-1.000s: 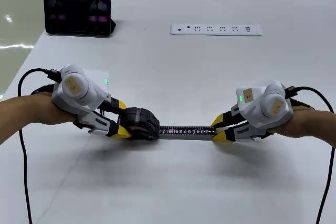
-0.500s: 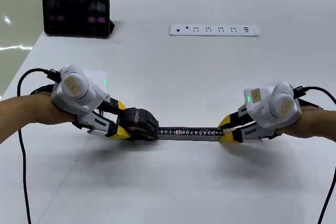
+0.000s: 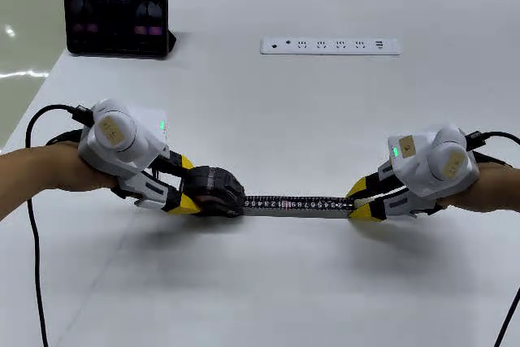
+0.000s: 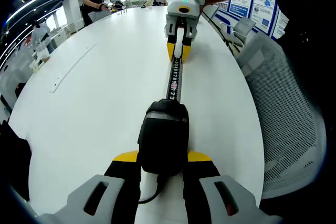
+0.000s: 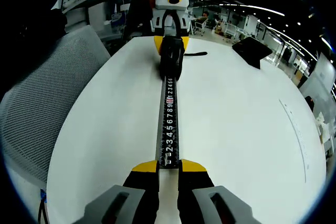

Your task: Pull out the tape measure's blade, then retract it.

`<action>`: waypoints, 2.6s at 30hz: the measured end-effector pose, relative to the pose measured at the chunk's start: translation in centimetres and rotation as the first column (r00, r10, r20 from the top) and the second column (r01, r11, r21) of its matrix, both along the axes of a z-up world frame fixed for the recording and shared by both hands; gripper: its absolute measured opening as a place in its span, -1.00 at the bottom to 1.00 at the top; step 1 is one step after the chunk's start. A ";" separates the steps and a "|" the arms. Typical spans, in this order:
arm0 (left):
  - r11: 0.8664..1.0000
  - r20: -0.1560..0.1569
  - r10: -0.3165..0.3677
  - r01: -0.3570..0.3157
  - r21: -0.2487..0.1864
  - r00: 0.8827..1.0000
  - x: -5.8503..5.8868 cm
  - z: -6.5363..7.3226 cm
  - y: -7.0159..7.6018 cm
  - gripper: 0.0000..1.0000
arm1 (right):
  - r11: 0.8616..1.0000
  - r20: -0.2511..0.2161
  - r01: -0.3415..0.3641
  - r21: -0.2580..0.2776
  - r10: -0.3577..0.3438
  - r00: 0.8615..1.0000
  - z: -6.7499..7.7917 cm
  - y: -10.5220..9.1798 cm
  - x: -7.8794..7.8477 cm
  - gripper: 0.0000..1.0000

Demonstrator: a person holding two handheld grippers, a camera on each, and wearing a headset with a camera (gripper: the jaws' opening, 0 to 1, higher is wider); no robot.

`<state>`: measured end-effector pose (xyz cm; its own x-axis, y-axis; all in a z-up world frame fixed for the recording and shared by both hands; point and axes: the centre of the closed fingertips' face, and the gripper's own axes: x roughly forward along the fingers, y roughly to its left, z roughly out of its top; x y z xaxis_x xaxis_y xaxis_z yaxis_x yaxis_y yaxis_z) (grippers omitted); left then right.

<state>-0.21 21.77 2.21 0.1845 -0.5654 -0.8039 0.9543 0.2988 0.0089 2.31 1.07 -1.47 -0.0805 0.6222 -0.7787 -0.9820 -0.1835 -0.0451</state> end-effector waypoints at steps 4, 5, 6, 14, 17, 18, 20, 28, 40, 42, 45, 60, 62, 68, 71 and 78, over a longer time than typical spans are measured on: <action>1.000 -0.002 -0.001 0.001 0.001 1.000 0.0 0.0 0.0 -0.51 | 1.000 -0.001 0.003 -0.004 -0.003 1.000 0.0 -0.4 0.0 -0.82; 1.000 -0.002 -0.002 0.002 0.002 1.000 0.0 0.0 0.0 -0.51 | 1.000 -0.001 0.003 -0.005 -0.003 1.000 0.0 -0.4 0.0 -0.82; 1.000 -0.003 -0.002 0.002 0.002 1.000 0.0 0.0 0.0 -0.51 | 1.000 -0.001 0.003 -0.006 -0.003 1.000 0.0 -0.5 0.0 -0.82; 1.000 -0.004 -0.003 0.003 0.004 1.000 0.0 0.0 -0.1 -0.51 | 1.000 -0.003 0.010 -0.013 -0.010 1.000 0.3 -1.4 -0.1 -0.82; 1.000 -0.004 -0.003 0.003 0.005 1.000 -0.1 0.0 -0.1 -0.51 | 1.000 -0.003 0.012 -0.017 -0.012 1.000 0.4 -1.7 -0.2 -0.82; 1.000 -0.003 -0.003 0.003 0.005 1.000 -0.1 0.0 -0.1 -0.51 | 1.000 -0.003 0.013 -0.017 -0.013 1.000 0.4 -1.8 -0.2 -0.82; 1.000 -0.004 -0.003 0.003 0.005 1.000 -0.1 0.0 -0.1 -0.51 | 1.000 -0.004 0.014 -0.019 -0.014 1.000 0.4 -1.9 -0.2 -0.82; 1.000 -0.006 -0.003 0.004 0.003 1.000 -0.1 0.1 0.0 -0.51 | 0.999 -0.003 0.016 -0.029 -0.016 1.000 0.5 -2.5 -0.1 -0.82; 1.000 -0.009 -0.004 0.004 0.006 1.000 0.0 0.0 0.0 -0.51 | 0.999 -0.003 0.023 -0.042 -0.024 1.000 0.3 -4.1 0.3 -0.82; 1.000 -0.009 -0.005 0.005 0.007 1.000 0.0 0.0 0.0 -0.51 | 0.999 -0.005 0.026 -0.044 -0.026 1.000 0.2 -4.3 0.3 -0.82; 1.000 -0.010 -0.005 0.005 0.008 1.000 0.0 0.0 0.0 -0.51 | 0.998 -0.006 0.029 -0.047 -0.029 1.000 0.2 -4.6 0.4 -0.82; 1.000 -0.010 -0.009 0.009 0.016 1.000 -0.1 0.0 -0.1 -0.51 | 0.997 -0.019 0.044 -0.057 -0.046 0.999 0.2 -5.8 0.3 -0.82; 1.000 -0.009 -0.012 0.012 0.019 1.000 -0.1 0.0 -0.1 -0.51 | 0.997 -0.023 0.041 -0.060 -0.042 0.999 0.2 -5.7 0.3 -0.81; 1.000 -0.008 -0.014 0.014 0.027 1.000 0.0 0.0 -0.1 -0.50 | 0.997 -0.018 0.036 -0.067 -0.038 0.999 0.2 -5.5 0.3 -0.80; 0.999 -0.005 -0.015 0.015 0.030 1.000 0.0 0.0 0.0 -0.50 | 0.997 -0.018 0.038 -0.070 -0.040 0.999 0.3 -5.4 0.3 -0.79; 0.999 -0.002 -0.016 0.016 0.035 1.000 0.0 -0.1 0.0 -0.49 | 0.997 -0.015 0.030 -0.077 -0.031 0.999 0.3 -5.3 0.2 -0.78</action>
<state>-0.19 21.76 2.15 0.1741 -0.5402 -0.8233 0.9590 0.2827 0.0172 2.46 -4.26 -1.13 -0.0757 0.5626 -0.8232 -0.9876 -0.1561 -0.0159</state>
